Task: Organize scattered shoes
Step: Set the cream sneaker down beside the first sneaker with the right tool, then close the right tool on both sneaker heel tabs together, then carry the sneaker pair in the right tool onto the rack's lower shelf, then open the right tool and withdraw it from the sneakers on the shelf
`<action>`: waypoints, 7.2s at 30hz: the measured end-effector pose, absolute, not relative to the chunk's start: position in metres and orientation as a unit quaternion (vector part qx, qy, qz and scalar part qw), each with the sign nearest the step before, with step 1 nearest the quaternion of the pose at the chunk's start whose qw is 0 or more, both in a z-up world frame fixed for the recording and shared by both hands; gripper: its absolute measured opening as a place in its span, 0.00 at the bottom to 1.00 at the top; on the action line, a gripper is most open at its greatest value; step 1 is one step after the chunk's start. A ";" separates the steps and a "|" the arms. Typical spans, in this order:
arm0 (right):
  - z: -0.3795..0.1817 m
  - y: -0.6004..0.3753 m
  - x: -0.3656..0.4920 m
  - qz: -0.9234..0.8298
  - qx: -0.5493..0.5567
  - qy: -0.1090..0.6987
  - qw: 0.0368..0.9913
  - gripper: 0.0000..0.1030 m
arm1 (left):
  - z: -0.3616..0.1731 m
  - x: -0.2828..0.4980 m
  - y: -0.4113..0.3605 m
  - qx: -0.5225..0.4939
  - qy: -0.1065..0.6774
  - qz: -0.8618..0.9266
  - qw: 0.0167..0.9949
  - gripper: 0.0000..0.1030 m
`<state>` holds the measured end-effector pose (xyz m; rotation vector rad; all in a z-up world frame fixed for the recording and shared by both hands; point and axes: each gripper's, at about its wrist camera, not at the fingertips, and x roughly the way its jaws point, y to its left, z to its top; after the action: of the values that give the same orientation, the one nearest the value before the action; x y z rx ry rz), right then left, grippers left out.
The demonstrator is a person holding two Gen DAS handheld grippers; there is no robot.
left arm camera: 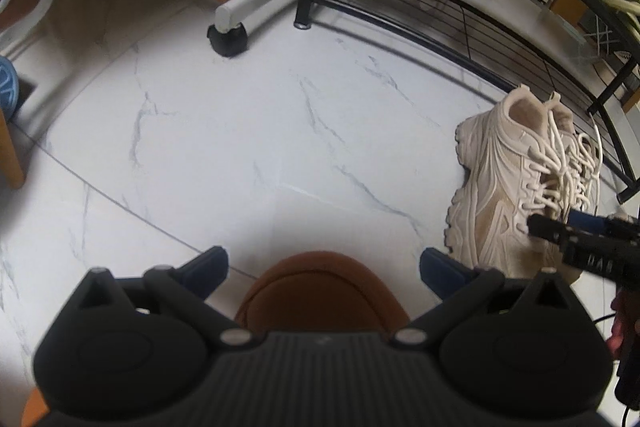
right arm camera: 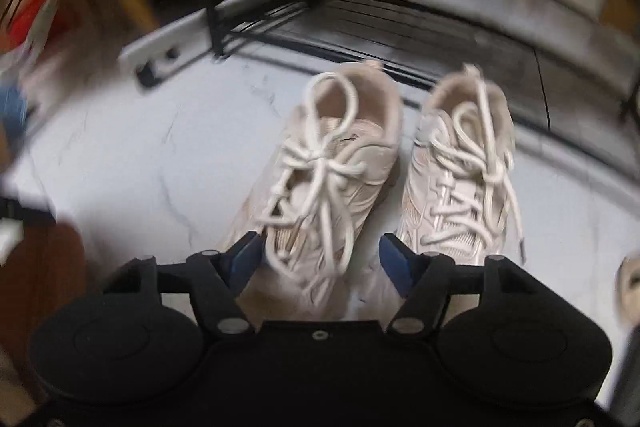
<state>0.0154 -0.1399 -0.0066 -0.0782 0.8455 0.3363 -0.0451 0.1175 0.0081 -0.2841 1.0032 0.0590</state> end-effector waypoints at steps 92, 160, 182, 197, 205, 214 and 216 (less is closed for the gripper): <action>0.021 -0.056 0.097 0.087 0.027 0.194 0.977 0.33 | 0.002 -0.042 0.128 -0.161 0.479 0.056 0.861 0.99; 0.042 0.062 0.250 0.096 -0.086 0.224 0.966 0.90 | -0.020 -0.032 0.163 -0.254 0.506 0.096 0.819 0.99; 0.050 0.070 0.248 0.108 -0.051 0.132 0.984 0.61 | -0.021 -0.031 0.163 -0.253 0.507 0.101 0.818 0.99; 0.042 0.059 0.238 0.092 -0.026 0.137 0.986 0.95 | -0.025 -0.031 0.164 -0.265 0.512 0.095 0.812 0.99; 0.080 -0.001 0.200 0.022 -0.084 0.164 0.983 1.00 | -0.019 -0.033 0.158 -0.248 0.503 0.089 0.823 0.99; 0.037 -0.001 0.290 0.028 -0.066 0.344 0.936 0.95 | -0.020 -0.031 0.158 -0.258 0.506 0.090 0.818 0.99; 0.027 0.006 0.294 0.033 -0.079 0.346 0.934 0.90 | -0.022 -0.031 0.161 -0.277 0.506 0.085 0.812 0.99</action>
<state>0.2945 0.0056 0.0271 -0.1619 0.7068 0.0677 -0.0313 0.1606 -0.0219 -0.5907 1.0815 0.1807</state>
